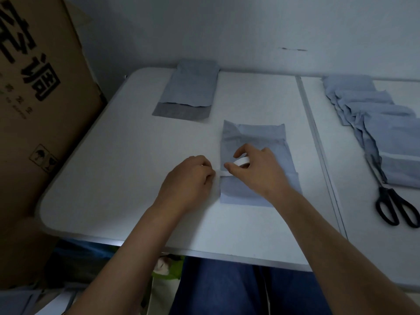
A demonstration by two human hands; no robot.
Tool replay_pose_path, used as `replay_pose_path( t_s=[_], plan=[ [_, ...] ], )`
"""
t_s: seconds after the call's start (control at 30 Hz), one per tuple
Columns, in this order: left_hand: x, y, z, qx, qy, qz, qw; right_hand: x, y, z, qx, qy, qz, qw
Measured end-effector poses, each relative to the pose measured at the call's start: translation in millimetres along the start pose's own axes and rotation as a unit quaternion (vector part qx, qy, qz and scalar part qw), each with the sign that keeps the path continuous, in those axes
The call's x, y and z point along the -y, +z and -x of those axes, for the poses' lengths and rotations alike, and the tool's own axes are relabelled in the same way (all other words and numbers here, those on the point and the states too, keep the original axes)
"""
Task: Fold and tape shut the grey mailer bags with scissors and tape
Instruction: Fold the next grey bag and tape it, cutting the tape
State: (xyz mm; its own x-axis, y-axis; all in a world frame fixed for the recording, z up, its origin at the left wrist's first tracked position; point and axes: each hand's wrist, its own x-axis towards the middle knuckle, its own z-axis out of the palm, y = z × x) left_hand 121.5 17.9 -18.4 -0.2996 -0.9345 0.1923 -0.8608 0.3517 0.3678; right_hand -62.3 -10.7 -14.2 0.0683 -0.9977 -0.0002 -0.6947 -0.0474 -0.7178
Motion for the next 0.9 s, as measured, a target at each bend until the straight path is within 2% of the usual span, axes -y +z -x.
replay_pose_path(
  t_s=[0.07,0.2,0.33,0.47,0.67,0.9],
  plan=[
    [-6.9,3.2,-2.5,-0.025,0.016,0.019,0.999,-1.5,1.0,-1.0,-0.005,-0.007,-0.007,1.000],
    [-21.3,18.7,0.6,-0.020,0.061,0.028,0.998,-6.9,2.0,-4.6,-0.006,-0.015,-0.008,1.000],
    [-17.7,27.1,1.7,-0.009,0.007,0.053,0.999,-9.7,0.2,-6.8,0.006,-0.032,0.004,0.999],
    [-19.0,29.3,8.0,-0.022,0.063,-0.005,0.998,-12.7,-2.2,-5.6,0.041,-0.050,-0.053,0.997],
    [-19.8,29.7,9.4,-0.043,0.065,-0.048,0.996,-10.1,-13.5,-1.7,0.067,-0.026,-0.165,0.984],
    [-19.7,34.3,8.8,-0.065,0.062,-0.073,0.993,-6.7,-26.8,-14.5,0.111,-0.021,-0.096,0.989]
  ],
)
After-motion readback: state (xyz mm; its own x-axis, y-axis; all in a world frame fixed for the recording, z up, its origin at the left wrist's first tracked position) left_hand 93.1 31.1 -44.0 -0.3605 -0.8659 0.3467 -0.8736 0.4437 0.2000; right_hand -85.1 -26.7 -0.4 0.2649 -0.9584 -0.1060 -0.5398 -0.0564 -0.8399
